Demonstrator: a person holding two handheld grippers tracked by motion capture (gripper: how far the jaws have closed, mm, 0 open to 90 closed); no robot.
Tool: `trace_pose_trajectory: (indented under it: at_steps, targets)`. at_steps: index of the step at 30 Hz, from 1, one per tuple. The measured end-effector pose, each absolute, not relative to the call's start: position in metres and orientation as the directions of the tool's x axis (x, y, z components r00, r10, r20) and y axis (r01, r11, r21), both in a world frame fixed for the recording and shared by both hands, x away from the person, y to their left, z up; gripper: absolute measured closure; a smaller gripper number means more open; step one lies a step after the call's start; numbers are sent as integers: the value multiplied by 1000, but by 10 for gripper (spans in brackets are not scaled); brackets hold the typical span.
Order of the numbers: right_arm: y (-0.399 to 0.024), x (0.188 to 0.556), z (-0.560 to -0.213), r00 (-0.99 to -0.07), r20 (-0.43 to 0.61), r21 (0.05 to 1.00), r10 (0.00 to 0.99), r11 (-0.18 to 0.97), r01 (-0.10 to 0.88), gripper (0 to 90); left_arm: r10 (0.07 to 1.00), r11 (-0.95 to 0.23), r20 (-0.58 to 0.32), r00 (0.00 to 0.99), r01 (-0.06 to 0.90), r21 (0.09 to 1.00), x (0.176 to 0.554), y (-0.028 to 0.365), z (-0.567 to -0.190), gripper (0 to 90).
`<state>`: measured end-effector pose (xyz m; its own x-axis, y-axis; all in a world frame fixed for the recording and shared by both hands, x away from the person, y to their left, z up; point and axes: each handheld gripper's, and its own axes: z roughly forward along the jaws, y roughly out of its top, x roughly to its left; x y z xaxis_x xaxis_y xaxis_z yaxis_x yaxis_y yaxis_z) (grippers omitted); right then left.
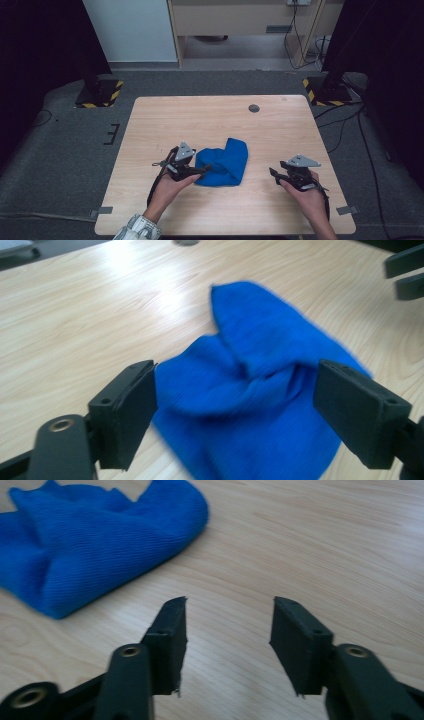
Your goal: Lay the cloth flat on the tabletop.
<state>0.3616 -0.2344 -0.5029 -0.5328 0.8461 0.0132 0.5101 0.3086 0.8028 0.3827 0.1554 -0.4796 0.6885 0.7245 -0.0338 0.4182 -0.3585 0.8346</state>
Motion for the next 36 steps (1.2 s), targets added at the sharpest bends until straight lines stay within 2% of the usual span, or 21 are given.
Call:
trace_pose_trajectory:
  at_steps: [1, 3, 6, 12, 15, 22, 27, 32, 33, 34, 36]
  targets:
    - [-234, 362, -503, -533, 13, 803, 846, 309, 510, 517, 724, -358, -34, 688, 418, 835, 383, 155, -480, 184]
    - [-228, 359, -501, -556, 5, 803, 831, 328, 498, 576, 734, -365, -21, 679, 421, 830, 378, 165, -480, 197]
    - [-218, 360, -498, -597, 22, 804, 802, 341, 487, 662, 749, -372, -12, 662, 436, 819, 375, 177, -484, 265]
    - [-194, 364, -495, -633, 31, 800, 774, 360, 479, 692, 752, -381, -14, 659, 452, 806, 376, 177, -490, 336]
    - [-175, 367, -493, -660, 29, 799, 751, 379, 466, 653, 744, -406, 7, 668, 444, 799, 375, 173, -493, 345]
    - [-135, 379, -482, -702, 18, 800, 712, 411, 438, 470, 731, -434, 6, 683, 458, 776, 377, 162, -503, 338]
    - [-113, 386, -478, -716, 2, 801, 698, 428, 419, 448, 720, -458, 13, 694, 461, 760, 379, 159, -508, 352]
    - [-95, 392, -483, -732, -4, 786, 681, 455, 419, 451, 708, -466, -5, 706, 473, 747, 379, 157, -512, 435]
    - [-89, 394, -488, -734, -23, 775, 678, 477, 415, 487, 701, -471, -10, 713, 474, 744, 379, 156, -513, 444]
    - [-89, 394, -488, -734, -23, 775, 678, 477, 415, 487, 701, -471, -10, 713, 474, 744, 379, 156, -513, 453]
    - [-85, 397, -493, -740, -38, 755, 671, 505, 419, 658, 698, -478, -11, 716, 477, 738, 379, 155, -514, 479]
